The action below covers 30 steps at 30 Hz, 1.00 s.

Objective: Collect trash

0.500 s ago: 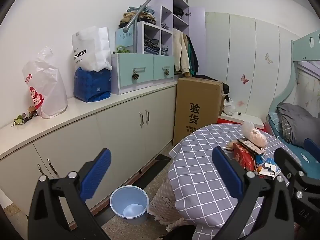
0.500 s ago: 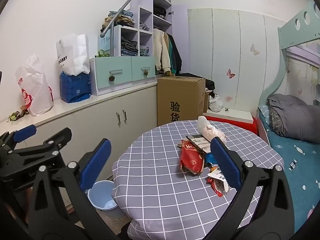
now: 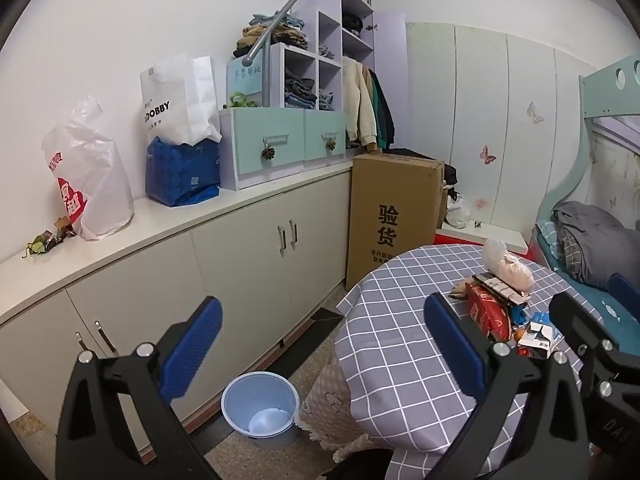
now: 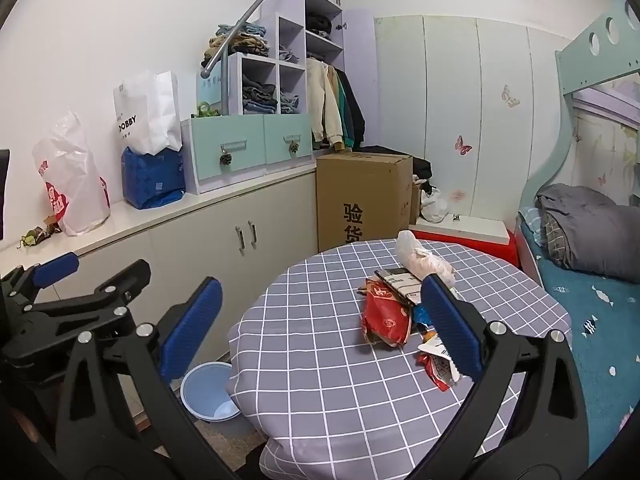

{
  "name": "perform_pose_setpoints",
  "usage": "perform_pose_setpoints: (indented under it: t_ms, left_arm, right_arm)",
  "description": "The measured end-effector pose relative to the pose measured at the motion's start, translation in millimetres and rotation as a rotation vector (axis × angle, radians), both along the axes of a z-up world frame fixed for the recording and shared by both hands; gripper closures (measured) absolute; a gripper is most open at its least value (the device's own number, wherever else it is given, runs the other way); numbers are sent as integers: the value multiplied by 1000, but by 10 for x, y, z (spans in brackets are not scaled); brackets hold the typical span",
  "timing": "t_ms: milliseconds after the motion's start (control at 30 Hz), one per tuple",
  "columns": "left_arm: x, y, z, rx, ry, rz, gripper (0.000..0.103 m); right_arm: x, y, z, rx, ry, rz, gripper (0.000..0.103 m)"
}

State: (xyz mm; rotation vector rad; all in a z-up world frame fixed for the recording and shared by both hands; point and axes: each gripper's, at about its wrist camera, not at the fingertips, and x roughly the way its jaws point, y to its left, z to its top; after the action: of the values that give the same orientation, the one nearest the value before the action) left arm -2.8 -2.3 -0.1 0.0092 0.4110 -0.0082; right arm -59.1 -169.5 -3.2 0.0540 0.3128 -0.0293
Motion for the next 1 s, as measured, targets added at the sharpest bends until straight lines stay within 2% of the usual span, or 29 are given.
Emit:
perform_pose_setpoints:
  t_ms: [1000]
  left_arm:
    - [43,-73,-37,22,7,-7,4]
  right_arm:
    - [15,30,-23,13,4,19,6]
